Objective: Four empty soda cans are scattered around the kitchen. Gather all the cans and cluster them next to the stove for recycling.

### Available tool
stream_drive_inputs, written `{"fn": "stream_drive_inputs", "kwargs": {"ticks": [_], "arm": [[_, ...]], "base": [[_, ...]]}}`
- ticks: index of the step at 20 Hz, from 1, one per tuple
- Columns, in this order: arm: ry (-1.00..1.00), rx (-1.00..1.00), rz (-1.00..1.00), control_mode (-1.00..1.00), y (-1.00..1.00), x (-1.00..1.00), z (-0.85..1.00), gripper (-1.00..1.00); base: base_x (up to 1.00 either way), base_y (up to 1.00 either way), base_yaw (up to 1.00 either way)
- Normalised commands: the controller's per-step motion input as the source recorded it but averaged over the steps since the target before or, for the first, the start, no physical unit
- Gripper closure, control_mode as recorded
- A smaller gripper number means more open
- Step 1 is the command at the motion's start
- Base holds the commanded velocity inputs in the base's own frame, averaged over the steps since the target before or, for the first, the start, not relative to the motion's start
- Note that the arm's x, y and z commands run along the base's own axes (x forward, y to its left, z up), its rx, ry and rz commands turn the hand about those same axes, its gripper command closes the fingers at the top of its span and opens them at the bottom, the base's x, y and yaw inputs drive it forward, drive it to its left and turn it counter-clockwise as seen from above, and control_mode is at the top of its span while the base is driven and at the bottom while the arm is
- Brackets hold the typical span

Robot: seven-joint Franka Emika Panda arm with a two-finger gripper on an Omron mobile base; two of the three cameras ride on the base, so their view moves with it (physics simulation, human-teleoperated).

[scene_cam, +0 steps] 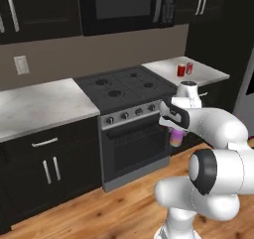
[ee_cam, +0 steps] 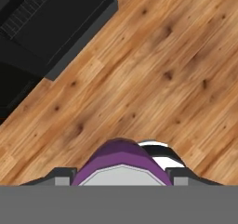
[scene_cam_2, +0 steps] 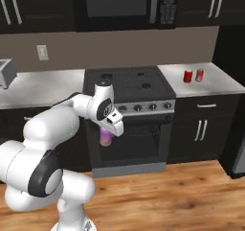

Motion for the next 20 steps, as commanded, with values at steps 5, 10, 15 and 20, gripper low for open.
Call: {"fn": "stream_drive_inputs", "kwargs": {"ticks": [5,10,15,20], "arm": [[0.0,0.0,0.0,1.0,0.0,0.0,0.0,1.0],[0.0,0.0,0.0,1.0,0.0,0.0,0.0,1.0],[0.0,0.0,0.0,1.0,0.0,0.0,0.0,1.0],[0.0,0.0,0.0,1.0,0.0,0.0,0.0,1.0]], "base": [[0.7,-0.12,0.25],[0.51,-0.19,0.44],[0.46,-0.29,0.42],[0.41,-0.38,0.29]]}}
